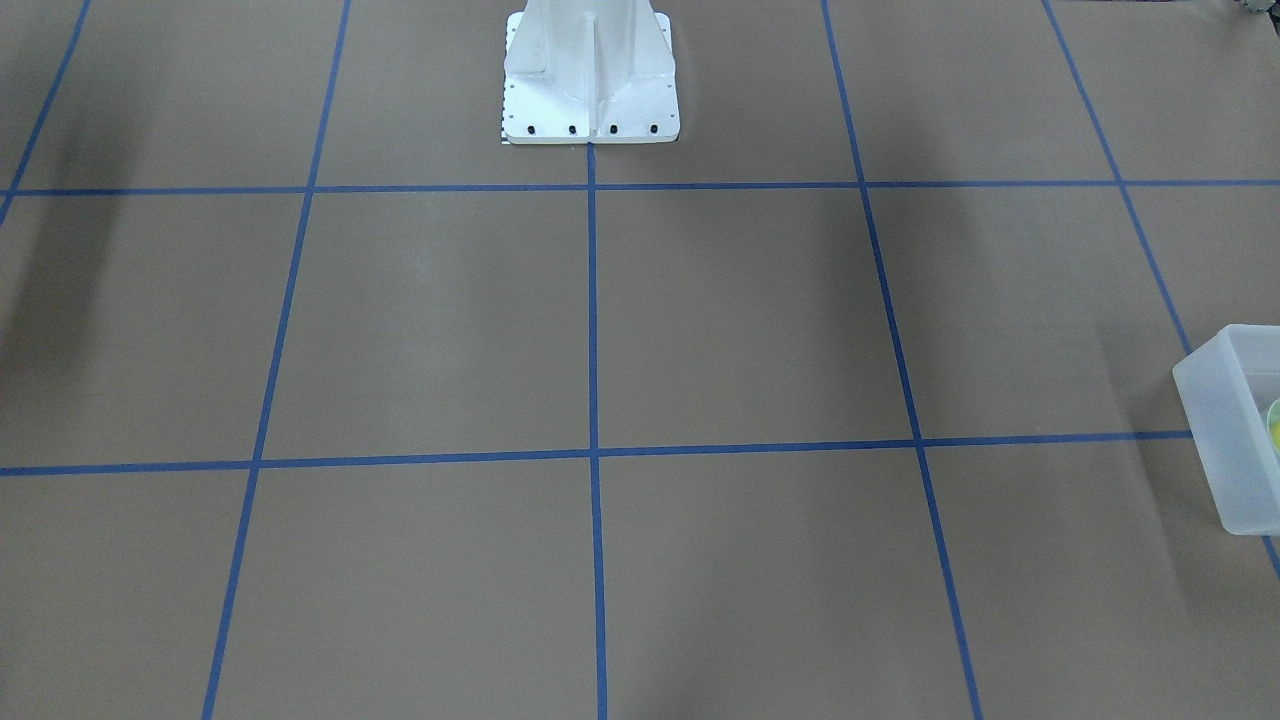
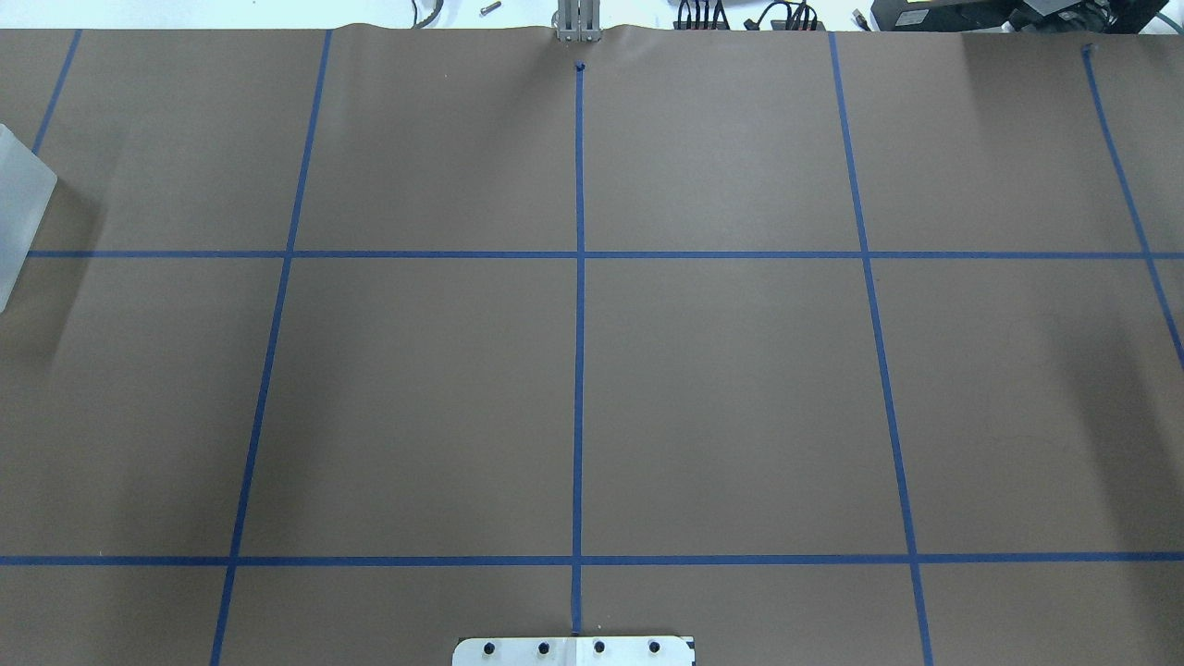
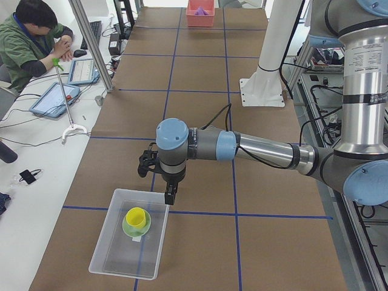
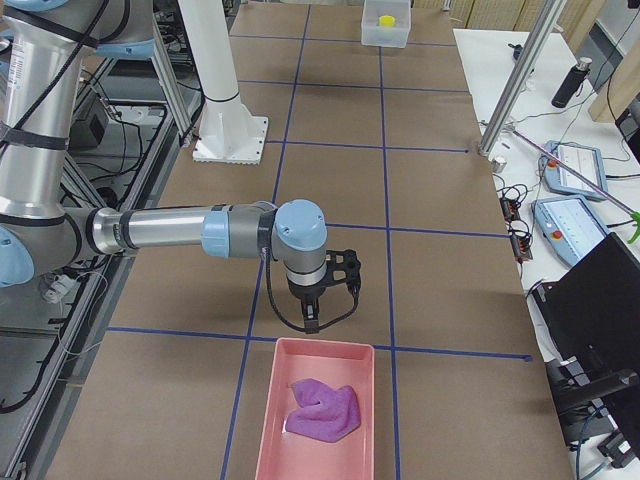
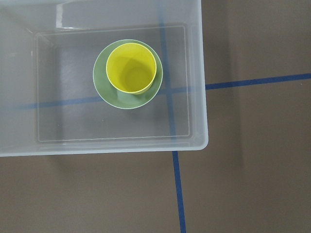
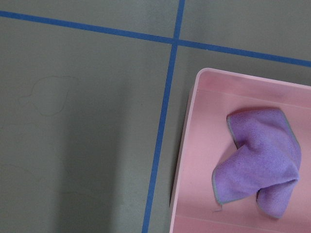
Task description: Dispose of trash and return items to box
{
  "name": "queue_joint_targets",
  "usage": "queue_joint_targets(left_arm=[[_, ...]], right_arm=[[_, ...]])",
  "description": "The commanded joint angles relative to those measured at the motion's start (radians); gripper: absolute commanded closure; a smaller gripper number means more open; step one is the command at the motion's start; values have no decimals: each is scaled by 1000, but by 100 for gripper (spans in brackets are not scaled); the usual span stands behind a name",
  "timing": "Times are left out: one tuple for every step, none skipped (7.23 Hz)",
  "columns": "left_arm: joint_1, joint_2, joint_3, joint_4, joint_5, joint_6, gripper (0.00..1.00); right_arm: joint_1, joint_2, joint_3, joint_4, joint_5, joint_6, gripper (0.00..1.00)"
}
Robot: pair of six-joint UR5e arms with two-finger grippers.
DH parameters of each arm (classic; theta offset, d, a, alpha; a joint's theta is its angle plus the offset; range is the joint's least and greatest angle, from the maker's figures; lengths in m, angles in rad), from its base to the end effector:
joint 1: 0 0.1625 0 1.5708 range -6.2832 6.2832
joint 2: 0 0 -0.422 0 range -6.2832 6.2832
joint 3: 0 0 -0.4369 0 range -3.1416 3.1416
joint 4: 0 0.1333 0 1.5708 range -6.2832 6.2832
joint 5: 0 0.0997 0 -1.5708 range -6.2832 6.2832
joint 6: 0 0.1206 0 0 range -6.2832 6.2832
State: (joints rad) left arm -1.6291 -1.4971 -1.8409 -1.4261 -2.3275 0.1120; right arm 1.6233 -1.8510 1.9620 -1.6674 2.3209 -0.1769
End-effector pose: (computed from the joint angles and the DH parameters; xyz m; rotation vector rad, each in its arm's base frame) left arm -0.0796 -0.4977 0.5805 0.1134 0.7498 0.0707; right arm 0.0730 -0.4152 0.6064 0.0995 -0.7441 -0.1239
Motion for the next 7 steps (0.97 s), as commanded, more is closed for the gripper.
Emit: queue_joint_targets(left_arm=[[0,0,0,1,0,0,2],[0,0,0,1,0,0,2],[0,0,2,1,0,0,2],[0,0,2,1,2,0,2],[0,0,2,1,2,0,2],[0,0,2,1,2,0,2],[0,0,2,1,3,0,2]], right_arm=[[0,1,1,0,2,0,0],[0,1,1,0,15,0,0],[0,1,1,0,20,0,0],[0,1,1,0,20,0,0],[0,1,1,0,20,0,0],[0,1,1,0,20,0,0],[0,1,1,0,20,-1,0]])
